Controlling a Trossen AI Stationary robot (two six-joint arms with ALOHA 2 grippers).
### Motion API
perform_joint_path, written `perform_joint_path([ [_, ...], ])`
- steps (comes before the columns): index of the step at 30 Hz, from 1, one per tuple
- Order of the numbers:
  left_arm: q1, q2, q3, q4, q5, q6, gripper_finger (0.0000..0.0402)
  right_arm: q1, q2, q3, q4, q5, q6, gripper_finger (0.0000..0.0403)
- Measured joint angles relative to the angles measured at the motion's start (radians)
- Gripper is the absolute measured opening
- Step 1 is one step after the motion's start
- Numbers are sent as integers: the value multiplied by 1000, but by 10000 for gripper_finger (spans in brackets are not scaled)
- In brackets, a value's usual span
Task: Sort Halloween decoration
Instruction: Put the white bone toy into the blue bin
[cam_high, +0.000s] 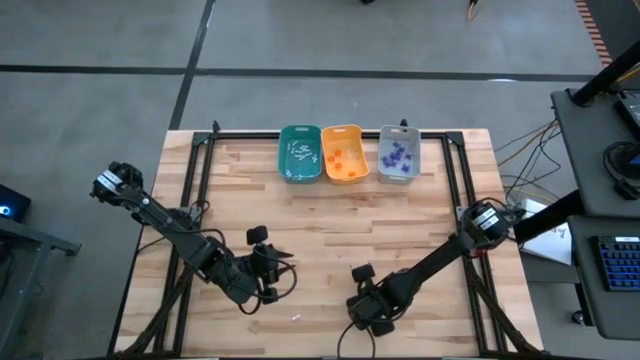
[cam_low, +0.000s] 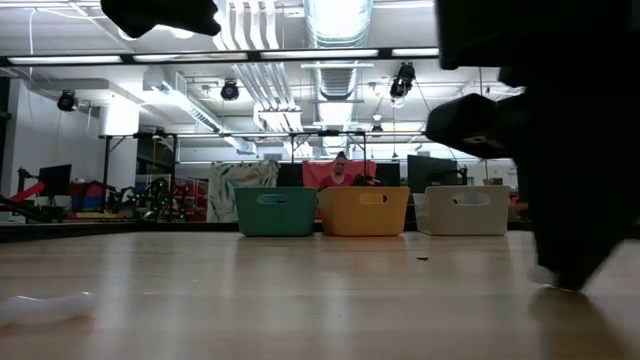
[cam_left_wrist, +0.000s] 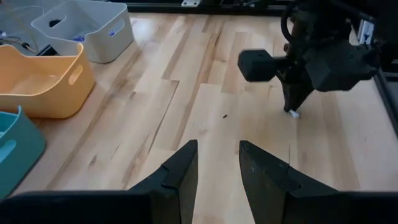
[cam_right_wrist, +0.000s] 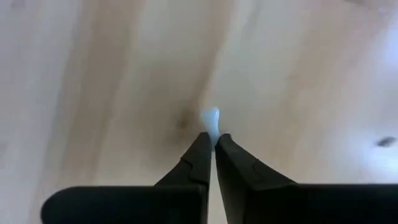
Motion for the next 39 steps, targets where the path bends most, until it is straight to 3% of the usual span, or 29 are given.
perform_joint_path([
  [8, 0, 0, -52, 53, -3, -7, 100, -65, -104, 15, 2, 58, -35, 11],
  [13, 0, 0, -83, 67, -21, -23, 100, -138, -148, 23, 16, 137, -136, 11],
  [26, -1, 0, -151, 104, -52, -53, 100, -449, -168, 22, 349, 156, -434, 12],
  [35, -3, 0, -154, 48, -55, -54, 100, -670, -168, 21, 571, 155, -386, 12],
  [39, -3, 0, -154, 22, -109, -53, 100, -761, -168, 21, 631, 118, -334, 12],
])
